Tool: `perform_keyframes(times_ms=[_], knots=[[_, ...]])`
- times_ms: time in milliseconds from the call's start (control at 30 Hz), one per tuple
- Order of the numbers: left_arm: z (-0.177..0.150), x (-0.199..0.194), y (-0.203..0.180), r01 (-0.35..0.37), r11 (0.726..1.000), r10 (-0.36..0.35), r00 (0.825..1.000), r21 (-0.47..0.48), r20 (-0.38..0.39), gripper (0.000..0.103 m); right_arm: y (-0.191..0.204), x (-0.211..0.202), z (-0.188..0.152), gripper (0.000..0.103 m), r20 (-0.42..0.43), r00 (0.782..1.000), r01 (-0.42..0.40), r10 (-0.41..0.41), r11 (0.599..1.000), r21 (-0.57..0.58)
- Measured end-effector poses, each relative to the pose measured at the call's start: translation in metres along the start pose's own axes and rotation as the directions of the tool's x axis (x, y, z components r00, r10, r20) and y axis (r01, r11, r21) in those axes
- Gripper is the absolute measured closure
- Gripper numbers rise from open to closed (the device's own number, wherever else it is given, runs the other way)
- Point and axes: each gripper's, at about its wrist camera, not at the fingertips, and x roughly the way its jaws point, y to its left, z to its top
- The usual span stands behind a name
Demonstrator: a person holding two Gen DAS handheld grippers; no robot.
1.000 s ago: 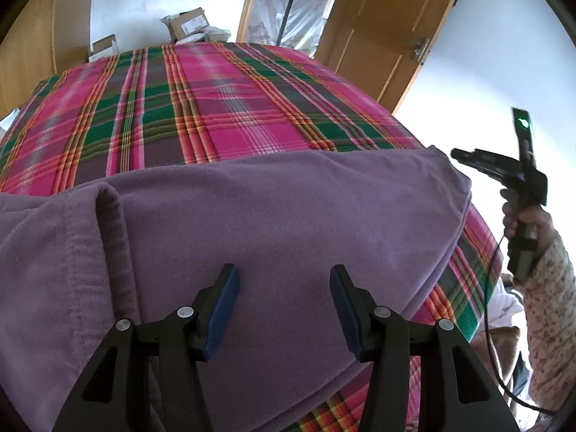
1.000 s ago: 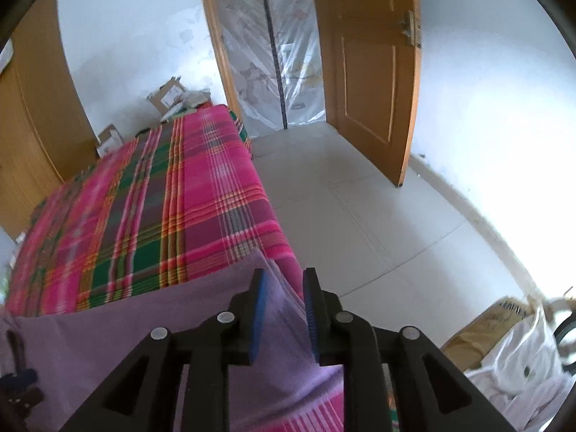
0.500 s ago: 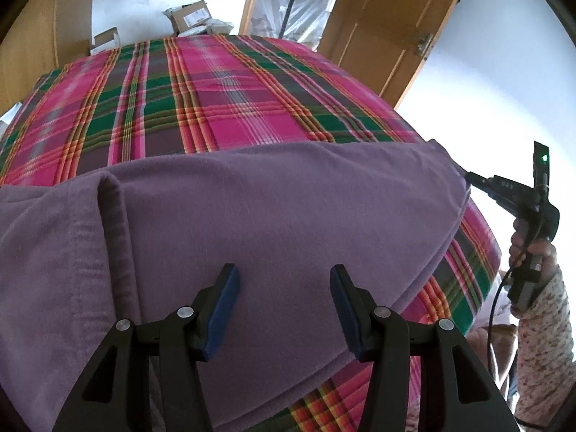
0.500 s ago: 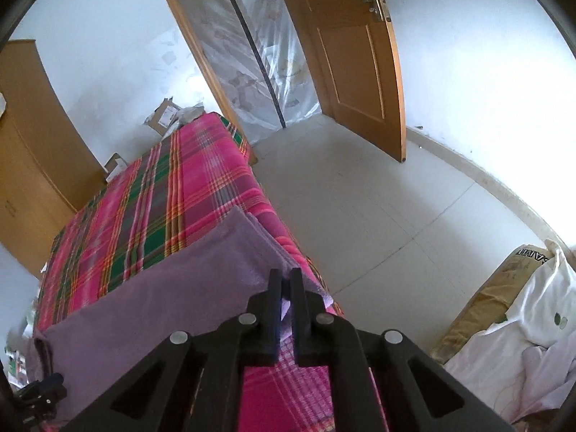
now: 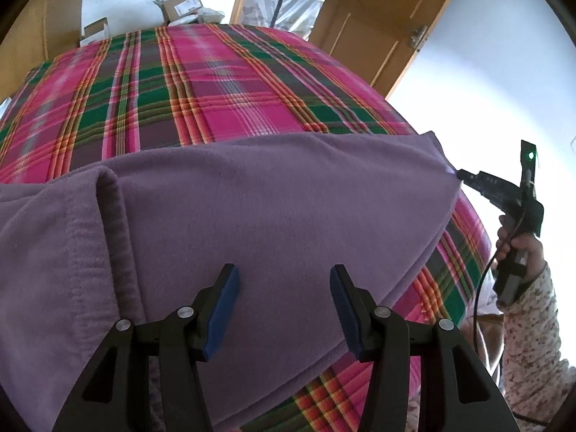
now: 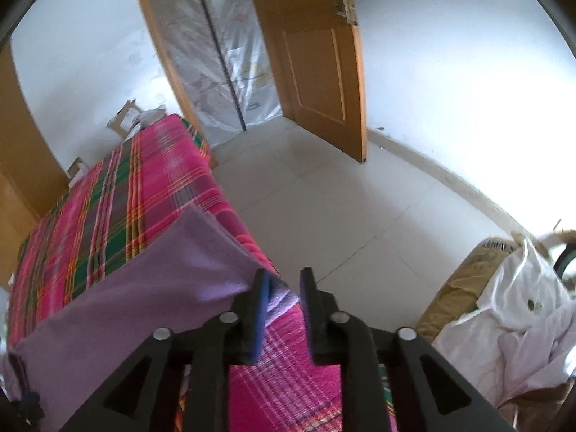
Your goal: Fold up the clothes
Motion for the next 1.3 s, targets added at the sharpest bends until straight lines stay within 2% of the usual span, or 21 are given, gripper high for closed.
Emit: perform_keyframes(times_ms=[133, 167, 233, 267, 467, 567, 667, 767, 1000, 1100, 1233, 1300], knots=[[0.004, 0.002, 0.001, 0.011, 1.000, -0.011, 1.000, -0.004, -0.014, 0.049, -0.019, -0.013, 0.000, 0.082, 0.062, 0.996, -0.070, 0.063, 0.990, 0.119], [0.006, 0.003, 0.001, 0.016, 1.000, -0.017, 1.000, -0.007, -0.019, 0.049, -0.023, -0.015, -0.001, 0.079, 0.070, 0.993, -0.104, 0.095, 0.984, 0.142], [0.011, 0.005, 0.001, 0.031, 0.999, -0.031, 0.999, -0.011, -0.028, 0.049, -0.030, -0.017, -0.003, 0.061, 0.081, 0.982, -0.183, 0.170, 0.966, 0.184], [0.015, 0.008, 0.000, 0.044, 0.999, -0.045, 0.998, -0.015, -0.033, 0.049, -0.032, -0.016, -0.005, 0.059, 0.078, 0.980, -0.196, 0.185, 0.962, 0.189], [0.037, 0.026, -0.012, 0.083, 0.997, -0.082, 0.995, 0.008, -0.064, 0.049, -0.031, 0.007, -0.009, 0.057, 0.003, 0.991, -0.134, 0.135, 0.979, 0.153], [0.046, 0.035, -0.019, 0.098, 0.995, -0.096, 0.992, 0.021, -0.081, 0.049, -0.028, 0.015, -0.010, 0.055, -0.009, 0.986, -0.161, 0.165, 0.973, 0.163], [0.053, 0.043, -0.026, 0.105, 0.994, -0.102, 0.991, 0.033, -0.088, 0.048, -0.025, 0.014, -0.012, 0.056, 0.004, 0.989, -0.150, 0.151, 0.976, 0.156], [0.062, 0.050, -0.034, 0.120, 0.992, -0.116, 0.989, 0.044, -0.097, 0.048, -0.021, 0.011, -0.011, 0.064, 0.019, 0.991, -0.135, 0.134, 0.981, 0.138], [0.079, 0.070, -0.065, 0.169, 0.981, -0.157, 0.979, 0.090, -0.129, 0.048, 0.006, -0.002, -0.018, 0.069, 0.065, 0.997, -0.042, 0.042, 0.999, 0.008], [0.085, 0.080, -0.080, 0.190, 0.976, -0.174, 0.973, 0.103, -0.151, 0.048, 0.013, -0.004, -0.020, 0.084, 0.072, 0.996, -0.056, 0.058, 0.998, -0.020], [0.092, 0.091, -0.096, 0.219, 0.969, -0.199, 0.967, 0.116, -0.162, 0.048, 0.015, -0.003, -0.020, 0.085, 0.073, 0.995, -0.065, 0.068, 0.997, -0.045], [0.093, 0.092, -0.101, 0.228, 0.967, -0.208, 0.964, 0.116, -0.164, 0.048, 0.011, -0.003, -0.019, 0.090, 0.063, 0.993, -0.102, 0.104, 0.994, -0.034]])
